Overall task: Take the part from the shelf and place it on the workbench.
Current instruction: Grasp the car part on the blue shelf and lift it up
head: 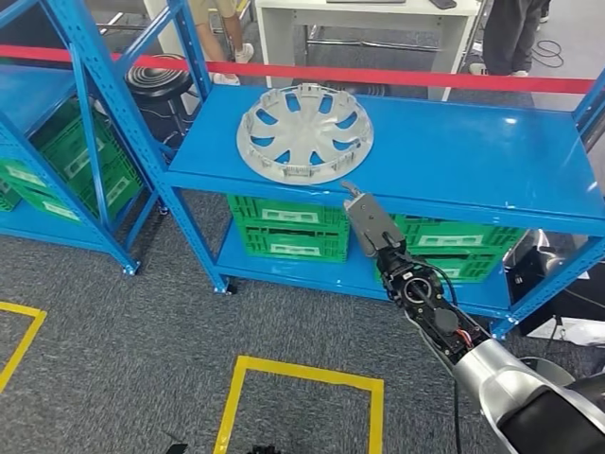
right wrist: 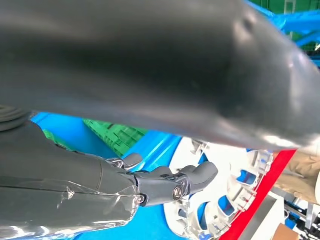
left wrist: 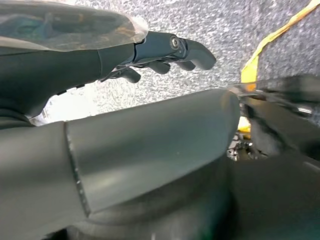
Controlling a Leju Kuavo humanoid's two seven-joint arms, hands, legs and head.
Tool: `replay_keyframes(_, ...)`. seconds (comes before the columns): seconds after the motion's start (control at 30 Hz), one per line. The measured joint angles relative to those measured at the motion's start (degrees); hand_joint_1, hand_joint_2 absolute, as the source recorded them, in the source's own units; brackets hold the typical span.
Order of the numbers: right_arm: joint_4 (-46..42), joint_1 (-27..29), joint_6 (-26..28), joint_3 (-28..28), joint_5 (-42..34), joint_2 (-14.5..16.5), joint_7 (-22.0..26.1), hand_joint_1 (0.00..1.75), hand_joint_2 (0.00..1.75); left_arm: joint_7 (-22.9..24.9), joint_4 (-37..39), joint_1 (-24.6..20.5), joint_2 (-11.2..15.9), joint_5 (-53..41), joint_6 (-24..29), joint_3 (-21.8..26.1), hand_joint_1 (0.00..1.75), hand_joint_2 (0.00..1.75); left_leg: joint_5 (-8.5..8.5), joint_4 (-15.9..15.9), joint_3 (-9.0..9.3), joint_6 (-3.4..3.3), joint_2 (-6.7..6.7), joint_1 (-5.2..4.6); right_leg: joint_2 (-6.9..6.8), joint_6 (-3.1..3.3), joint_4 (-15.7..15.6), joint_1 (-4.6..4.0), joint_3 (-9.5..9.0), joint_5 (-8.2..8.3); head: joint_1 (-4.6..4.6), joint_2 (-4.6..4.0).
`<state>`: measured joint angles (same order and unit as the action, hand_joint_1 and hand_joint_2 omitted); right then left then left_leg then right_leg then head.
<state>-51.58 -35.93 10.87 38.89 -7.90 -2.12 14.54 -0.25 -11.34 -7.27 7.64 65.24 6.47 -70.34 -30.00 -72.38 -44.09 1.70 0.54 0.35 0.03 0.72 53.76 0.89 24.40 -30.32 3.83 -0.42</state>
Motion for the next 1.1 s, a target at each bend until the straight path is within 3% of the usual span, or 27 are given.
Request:
replay_keyframes(0.03,0.0,0.1,0.0,0.0,0.0,0.0,0.0,0.00,0.00,0.0,0.0,0.2,0.0,0.0,0.1,0.0,0.00,0.00,-1.34,0.9,-1.32,-0.11,-0.03,-0.01,0.08,-0.04,-0.2,0.04,-1.33,-0.94,0.01,0.00)
replay_keyframes(0.07,0.0,0.2,0.0,0.0,-0.1,0.0,-0.1,0.00,0.00,0.1,0.0,0.3,0.1,0.0,0.2,0.0,0.00,0.00,-1.28,3.4,-1.86,-0.34,-0.07,-0.04,0.15,-0.12,-0.4,0.08,-2.77,-1.93,0.02,0.00)
replay_keyframes(0.1,0.0,0.3,0.0,0.0,-0.1,0.0,-0.1,0.00,0.00,0.1,0.0,0.5,0.1,0.0,0.4,0.0,0.00,0.00,1.24,7.1,-1.85,-0.72,-0.15,-0.13,0.19,-0.24,-0.7,0.09,-4.17,-3.00,0.02,0.00)
replay_keyframes(0.13,0.0,0.4,0.0,0.0,-0.1,0.0,-0.2,0.00,0.00,0.2,0.0,0.7,0.3,0.1,0.5,0.0,0.00,0.00,6.06,11.6,-1.67,-1.17,-0.25,-0.36,0.22,-0.42,-0.8,0.02,-5.48,-4.06,0.01,0.00)
replay_keyframes(0.2,-0.1,0.8,0.1,0.1,-0.1,-0.1,-0.4,0.00,0.00,0.2,0.0,1.0,0.5,0.1,0.7,0.0,0.00,0.00,15.12,16.6,-1.17,-1.89,-0.19,-0.80,0.47,-1.12,-1.3,-0.32,-7.36,-6.29,0.04,0.00)
replay_keyframes(0.23,-0.2,1.0,0.1,0.1,-0.1,-0.1,-0.5,0.00,0.00,0.1,0.1,1.1,0.5,0.1,0.9,0.0,0.00,0.00,17.04,17.0,-1.11,-2.03,-0.09,-1.02,0.64,-1.47,-1.7,-0.46,-8.29,-7.28,0.04,-0.01)
replay_keyframes(0.3,-0.6,0.9,0.2,0.0,0.0,-0.1,-0.5,0.00,0.00,-0.1,0.1,0.8,0.4,0.3,1.2,0.0,0.00,0.00,16.43,15.6,-0.69,-2.31,0.07,-0.87,0.83,-2.09,-3.1,-0.42,-10.26,-8.75,0.04,0.00)
replay_keyframes(0.33,-0.8,0.6,0.3,-0.1,0.1,-0.1,-0.4,0.00,0.00,-0.2,0.0,0.7,0.3,0.3,1.3,0.0,0.00,0.00,15.55,15.5,-0.30,-2.55,0.08,-0.74,0.78,-2.34,-2.4,-0.36,-10.33,-9.50,0.02,0.00)
replay_keyframes(0.37,-1.0,0.4,0.4,-0.1,0.2,-0.1,-0.2,0.00,0.00,-0.2,0.0,0.4,0.3,0.4,1.3,0.0,0.00,0.00,14.87,15.7,0.32,-2.86,0.09,-0.58,0.71,-2.55,0.2,-0.34,-9.07,-10.64,-0.04,0.00)
replay_keyframes(0.4,-1.1,0.4,0.5,-0.2,0.2,-0.1,-0.1,0.00,0.00,-0.3,0.0,0.3,0.3,0.3,1.4,0.0,0.00,0.00,14.27,16.0,0.97,-3.07,0.11,-0.57,0.58,-2.65,4.1,-0.35,-6.76,-12.01,-0.16,0.00)
replay_keyframes(0.47,-1.2,1.0,0.7,-0.1,0.3,-0.2,0.0,0.00,0.00,-0.3,0.0,0.2,0.3,0.3,1.4,0.0,0.00,0.00,12.97,16.4,2.55,-3.34,0.23,-0.63,0.50,-2.59,14.0,-0.46,0.66,-14.03,-0.25,0.00)
replay_keyframes(0.5,-1.2,1.4,0.7,-0.1,0.3,-0.2,0.0,0.00,0.00,-0.3,0.0,0.2,0.3,0.3,1.4,0.0,0.00,0.00,12.30,16.5,3.40,-3.34,0.41,-0.66,0.50,-2.54,16.7,-0.47,3.75,-13.32,-0.27,0.00)
replay_keyframes(0.53,-1.2,1.8,0.7,-0.1,0.4,-0.3,0.0,0.00,0.00,-0.3,0.0,0.2,0.2,0.3,1.4,0.0,0.00,0.00,11.59,16.6,4.38,-3.30,0.65,-0.68,0.51,-2.51,17.5,-0.45,6.22,-11.20,-0.27,0.00)
replay_keyframes(0.57,-1.1,2.0,0.7,-0.1,0.4,-0.4,0.0,0.00,0.00,-0.3,0.0,0.3,0.2,0.3,1.4,0.0,0.00,0.00,10.93,16.6,5.37,-3.20,0.89,-0.70,0.51,-2.50,15.3,-0.41,7.26,-7.66,-0.27,0.00)
replay_keyframes(0.63,-1.1,2.1,0.9,-0.1,0.5,-0.7,0.0,0.00,0.00,-0.2,0.0,0.4,0.2,0.3,1.5,0.0,0.00,0.00,9.74,16.5,7.19,-2.89,1.30,-0.78,0.61,-2.38,8.1,-0.36,7.64,0.01,-0.25,0.00)
replay_keyframes(0.67,-1.1,2.0,1.0,-0.1,0.7,-0.8,0.0,0.00,0.00,-0.2,0.0,0.4,0.2,0.3,1.5,0.0,0.00,0.00,9.34,16.4,7.70,-2.68,1.52,-0.81,0.71,-2.27,5.2,-0.40,7.38,2.28,-0.30,0.00)
replay_keyframes(0.7,-1.2,2.0,1.1,-0.1,0.8,-0.9,-0.2,0.00,0.00,-0.1,0.0,0.3,0.2,0.3,1.6,0.0,0.00,0.00,9.11,16.4,7.95,-2.46,1.69,-0.79,0.81,-2.11,3.5,-0.49,7.21,3.34,-0.34,0.00)
replay_keyframes(0.9,-2.8,2.0,2.3,-0.3,2.2,-1.2,-0.1,0.00,0.00,0.3,0.0,0.0,0.2,-0.2,1.6,0.0,0.00,0.00,8.87,16.8,8.42,-2.75,1.70,-0.87,1.26,-1.82,2.4,-0.74,6.62,3.26,-0.41,0.00)
replay_keyframes(1.1,-8.1,2.3,8.3,-0.8,7.2,-1.3,9.5,0.00,0.00,0.7,0.0,-0.1,0.2,-0.2,1.7,-0.1,0.00,0.00,9.03,17.4,8.83,-2.28,1.67,-0.87,1.33,-1.42,2.4,-0.75,6.52,3.23,-0.40,0.00)
